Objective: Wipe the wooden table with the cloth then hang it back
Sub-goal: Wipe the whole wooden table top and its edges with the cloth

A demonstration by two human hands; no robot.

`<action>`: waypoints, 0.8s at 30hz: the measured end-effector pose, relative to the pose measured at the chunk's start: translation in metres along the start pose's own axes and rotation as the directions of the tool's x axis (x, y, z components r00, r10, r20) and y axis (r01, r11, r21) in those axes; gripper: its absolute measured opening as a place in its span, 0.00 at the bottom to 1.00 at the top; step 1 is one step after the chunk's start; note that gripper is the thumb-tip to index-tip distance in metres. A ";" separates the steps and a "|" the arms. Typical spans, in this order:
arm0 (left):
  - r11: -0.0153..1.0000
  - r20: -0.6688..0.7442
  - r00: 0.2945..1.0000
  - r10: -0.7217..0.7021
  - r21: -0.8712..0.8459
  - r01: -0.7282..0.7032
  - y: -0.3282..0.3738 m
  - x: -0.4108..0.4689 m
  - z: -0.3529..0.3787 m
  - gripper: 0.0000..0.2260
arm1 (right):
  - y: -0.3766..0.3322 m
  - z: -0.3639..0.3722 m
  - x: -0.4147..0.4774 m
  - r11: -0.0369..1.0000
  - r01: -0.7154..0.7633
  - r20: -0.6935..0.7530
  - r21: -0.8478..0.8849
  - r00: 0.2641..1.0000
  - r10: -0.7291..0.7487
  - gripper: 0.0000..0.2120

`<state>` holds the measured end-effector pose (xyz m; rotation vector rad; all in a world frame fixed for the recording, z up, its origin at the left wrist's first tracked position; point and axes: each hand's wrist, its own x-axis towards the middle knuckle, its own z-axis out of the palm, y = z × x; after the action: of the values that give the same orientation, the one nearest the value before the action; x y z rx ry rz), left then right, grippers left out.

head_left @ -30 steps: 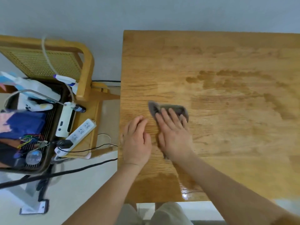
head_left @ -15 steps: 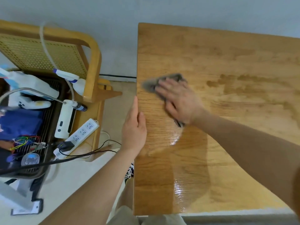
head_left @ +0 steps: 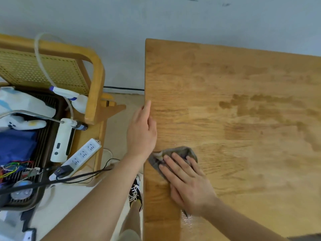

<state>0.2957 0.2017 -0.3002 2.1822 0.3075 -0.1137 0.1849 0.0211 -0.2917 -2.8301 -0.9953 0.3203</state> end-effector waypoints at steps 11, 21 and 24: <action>0.992 -0.031 0.998 -0.055 -0.116 0.051 0.016 0.045 0.000 0.21 | 0.020 -0.006 0.037 0.999 -0.010 0.004 0.043 1.000 0.010 0.28; 0.977 -0.056 0.984 -0.167 0.125 0.172 0.026 0.070 0.006 0.23 | 0.070 -0.038 0.207 0.932 -0.356 -0.021 0.065 0.934 0.358 0.25; 0.976 -0.149 0.968 -0.201 0.058 0.211 0.023 0.072 0.015 0.23 | 0.080 -0.044 0.231 0.926 -0.370 -0.077 0.080 0.923 0.376 0.25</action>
<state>0.3719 0.1891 -0.3050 2.2306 0.6207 -0.0859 0.4197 0.1023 -0.3003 -2.9305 -0.4125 0.2491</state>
